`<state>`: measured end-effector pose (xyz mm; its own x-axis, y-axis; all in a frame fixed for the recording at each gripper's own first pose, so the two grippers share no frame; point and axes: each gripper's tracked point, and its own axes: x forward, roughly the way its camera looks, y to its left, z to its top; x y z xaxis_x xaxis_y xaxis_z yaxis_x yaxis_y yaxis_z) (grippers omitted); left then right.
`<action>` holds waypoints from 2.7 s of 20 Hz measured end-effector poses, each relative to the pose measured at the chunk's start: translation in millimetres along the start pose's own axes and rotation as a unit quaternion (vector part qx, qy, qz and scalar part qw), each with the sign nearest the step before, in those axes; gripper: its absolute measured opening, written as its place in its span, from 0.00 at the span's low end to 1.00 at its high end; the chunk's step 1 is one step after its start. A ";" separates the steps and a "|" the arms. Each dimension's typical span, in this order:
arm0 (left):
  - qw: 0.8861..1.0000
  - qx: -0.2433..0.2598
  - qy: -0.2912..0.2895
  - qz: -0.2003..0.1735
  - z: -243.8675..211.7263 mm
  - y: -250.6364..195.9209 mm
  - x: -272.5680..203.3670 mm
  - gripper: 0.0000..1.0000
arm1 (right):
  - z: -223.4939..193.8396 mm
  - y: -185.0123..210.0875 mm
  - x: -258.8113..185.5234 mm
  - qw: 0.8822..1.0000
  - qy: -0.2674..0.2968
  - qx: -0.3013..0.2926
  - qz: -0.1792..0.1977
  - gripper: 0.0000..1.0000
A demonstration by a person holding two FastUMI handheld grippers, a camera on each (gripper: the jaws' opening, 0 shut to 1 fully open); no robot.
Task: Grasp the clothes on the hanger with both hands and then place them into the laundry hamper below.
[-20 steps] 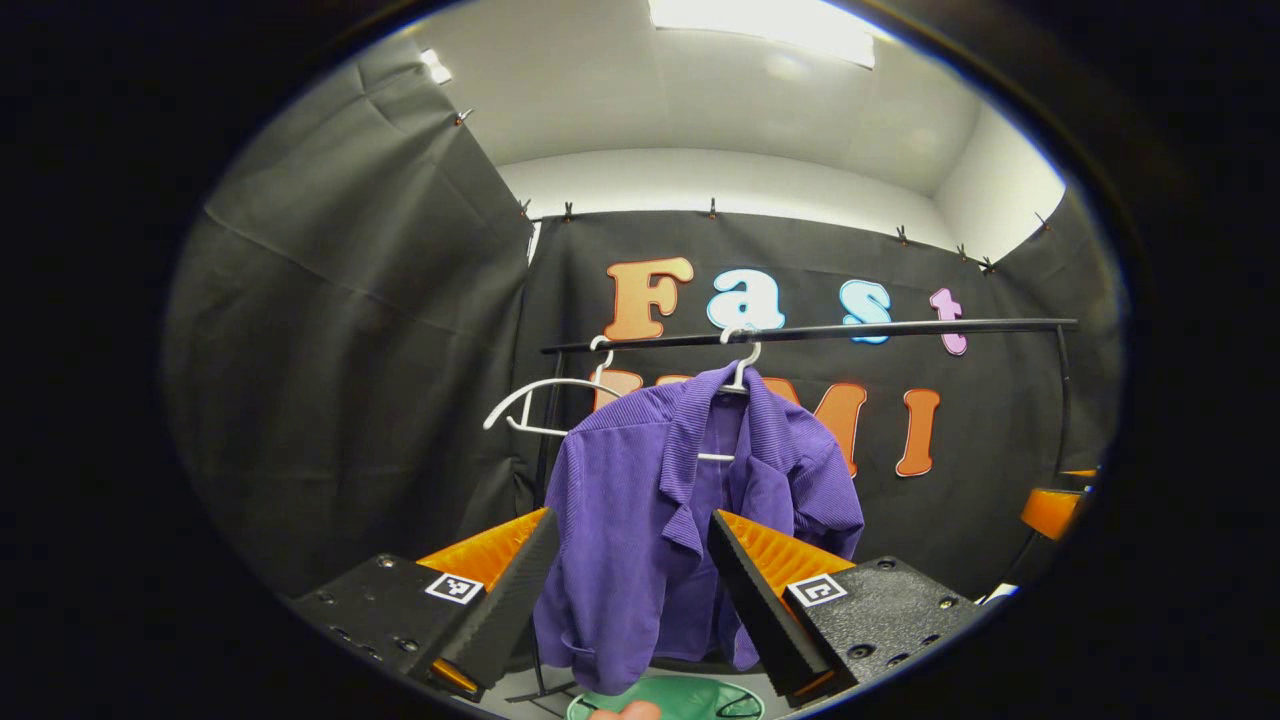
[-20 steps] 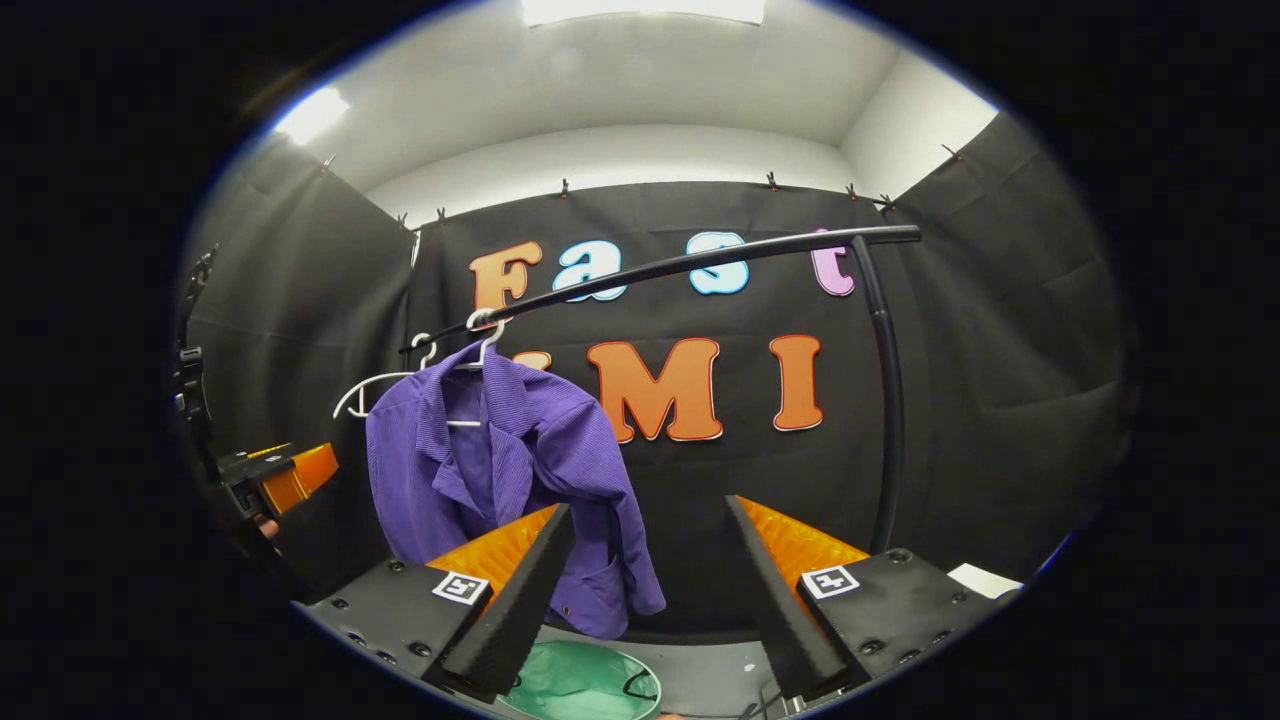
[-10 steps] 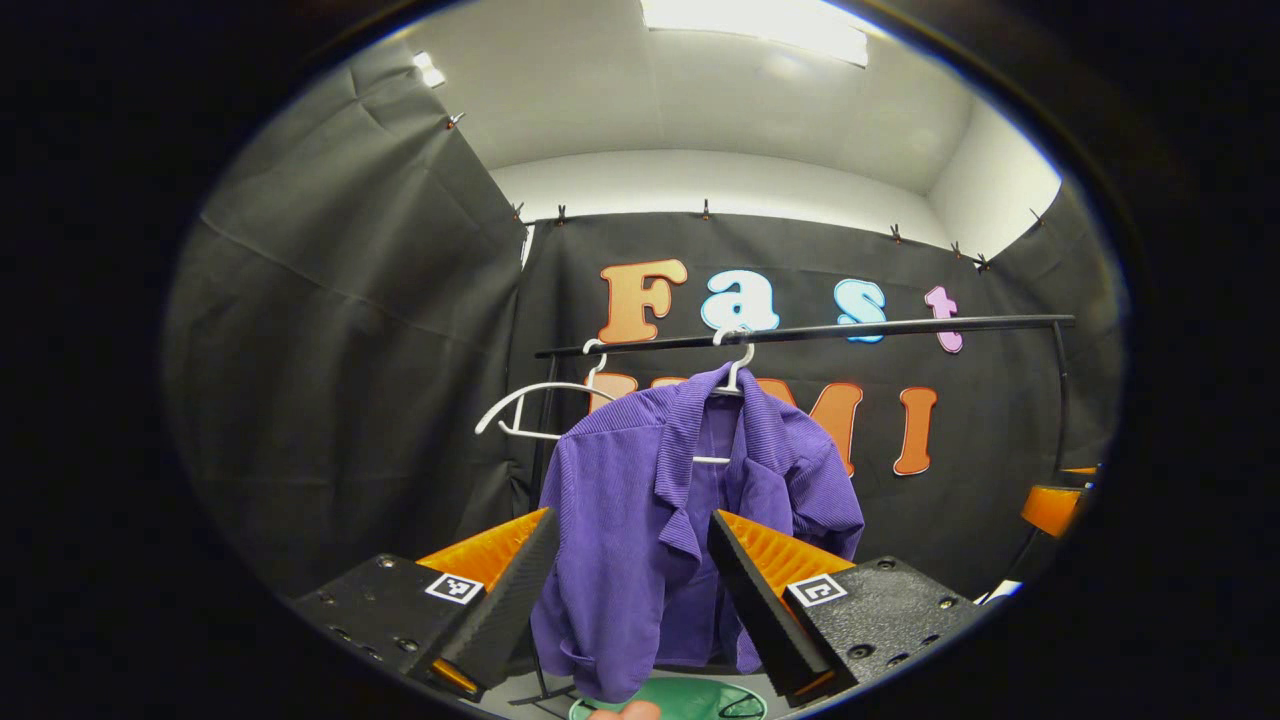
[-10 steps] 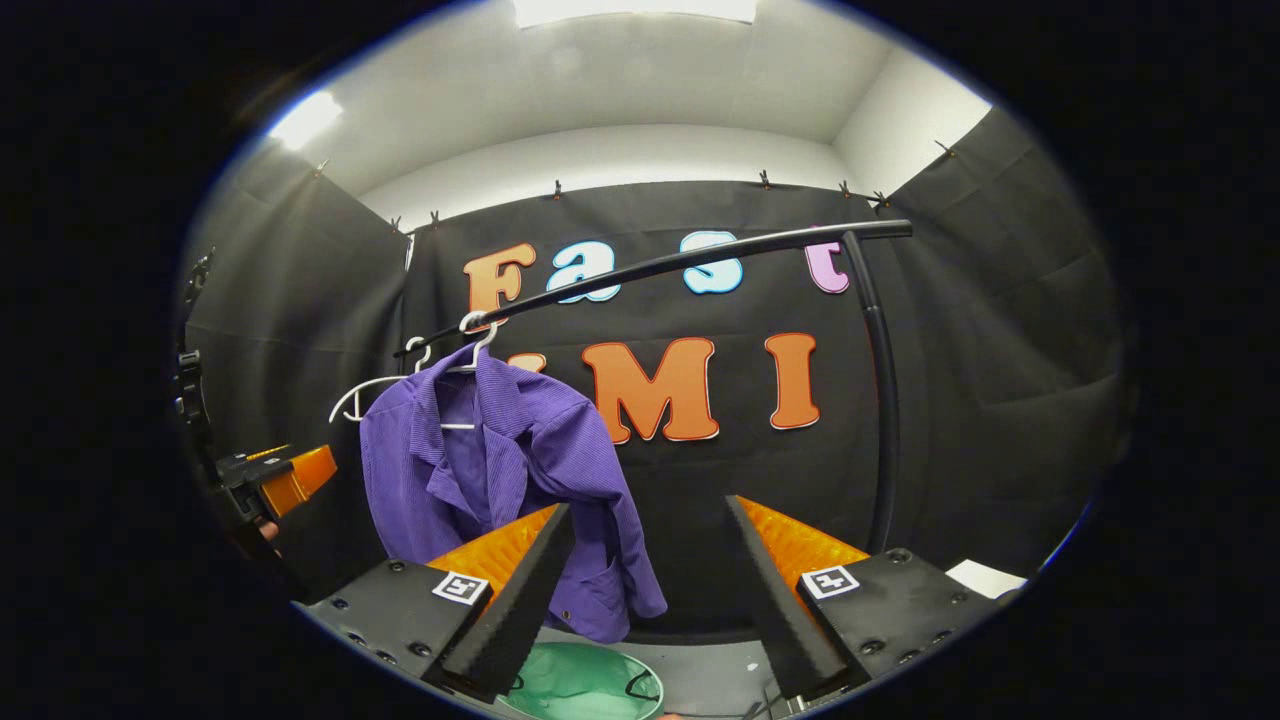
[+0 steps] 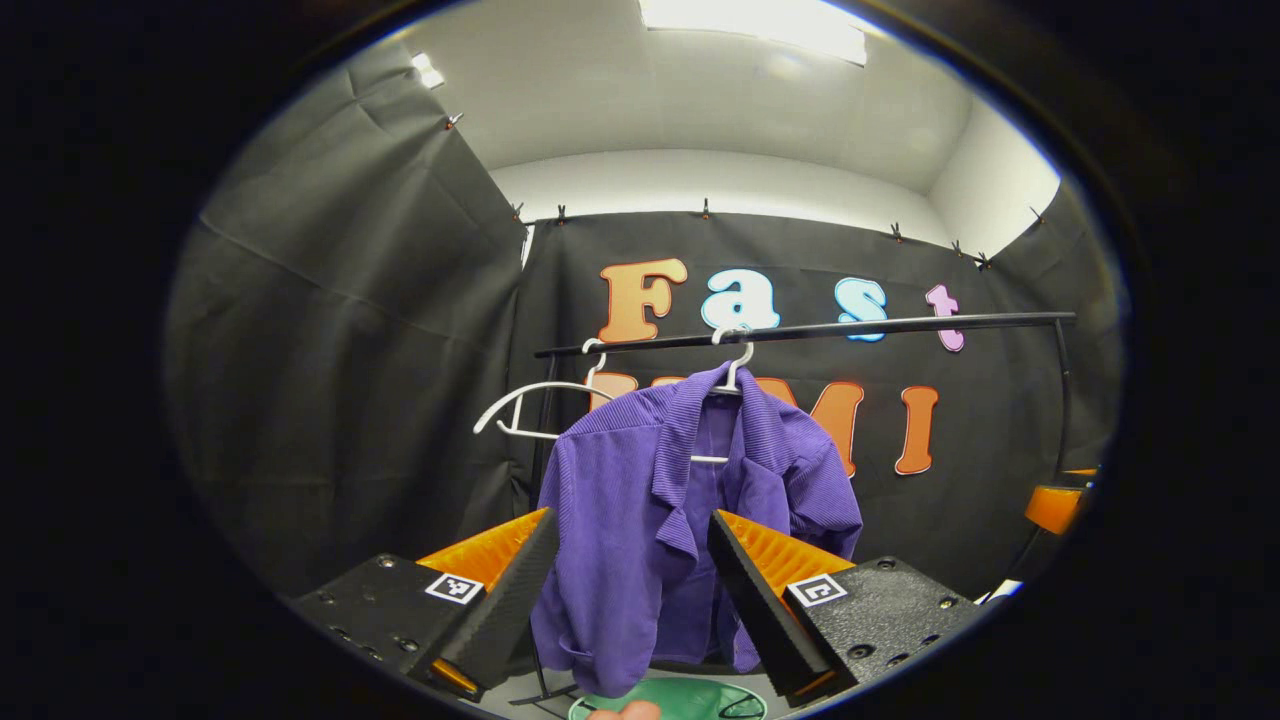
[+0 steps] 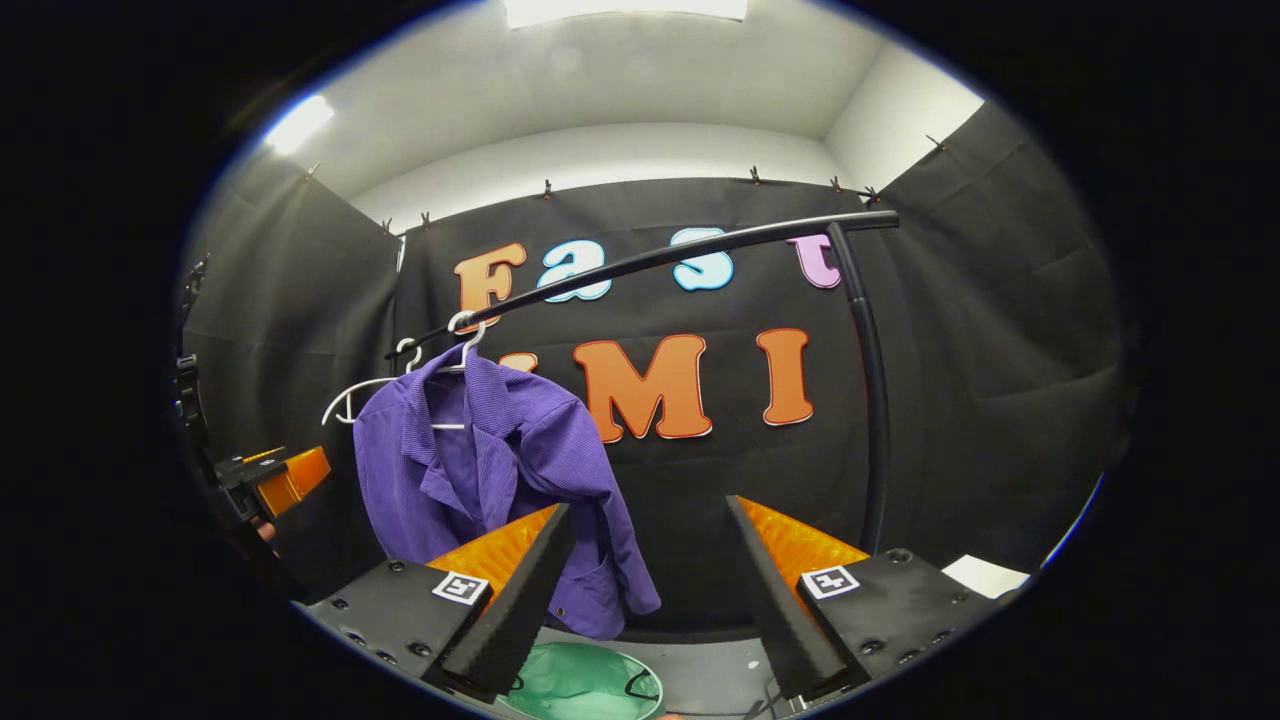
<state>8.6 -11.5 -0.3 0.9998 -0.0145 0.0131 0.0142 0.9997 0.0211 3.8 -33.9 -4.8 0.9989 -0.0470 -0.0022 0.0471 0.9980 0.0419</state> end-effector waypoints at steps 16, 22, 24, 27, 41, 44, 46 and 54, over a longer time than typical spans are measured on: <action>0.999 -0.026 0.017 0.044 -2.7 -16.1 -17.5 0.92 | -0.9 -18.0 27.8 0.997 -0.009 0.039 0.064 1.00; 0.998 0.001 0.019 0.065 -4.0 -14.0 -18.7 0.92 | -14.3 21.5 70.5 0.991 -0.007 0.049 0.127 0.89; 0.997 0.004 0.022 0.071 -10.7 -6.1 -10.8 0.92 | -33.6 55.2 89.0 0.987 0.012 0.051 0.154 0.89; 0.997 0.004 0.030 0.068 -26.9 7.9 13.9 0.95 | -61.1 104.4 126.0 0.982 0.035 0.054 0.176 0.89; 0.992 -0.046 0.074 -0.092 -104.1 20.2 122.3 0.96 | -168.3 216.9 287.9 0.989 0.091 -0.011 0.116 0.64; 0.990 -0.049 0.082 -0.102 -116.1 11.8 136.6 0.95 | -152.0 198.1 281.8 0.991 0.071 -0.025 0.107 0.26; 0.991 -0.039 0.082 -0.096 -121.8 3.4 138.7 0.96 | -134.7 182.3 275.1 0.992 0.044 -0.046 0.106 0.21; 0.994 -0.057 0.095 -0.021 -156.6 -45.4 135.6 0.96 | -62.7 149.5 245.8 0.983 -0.033 -0.073 0.165 0.14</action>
<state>145.6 -55.6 -156.1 0.9826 -0.0628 -0.1750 0.0466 0.9944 -0.0951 256.4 106.4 -61.7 0.9577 0.2830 0.0524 -0.2758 0.9545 -0.1136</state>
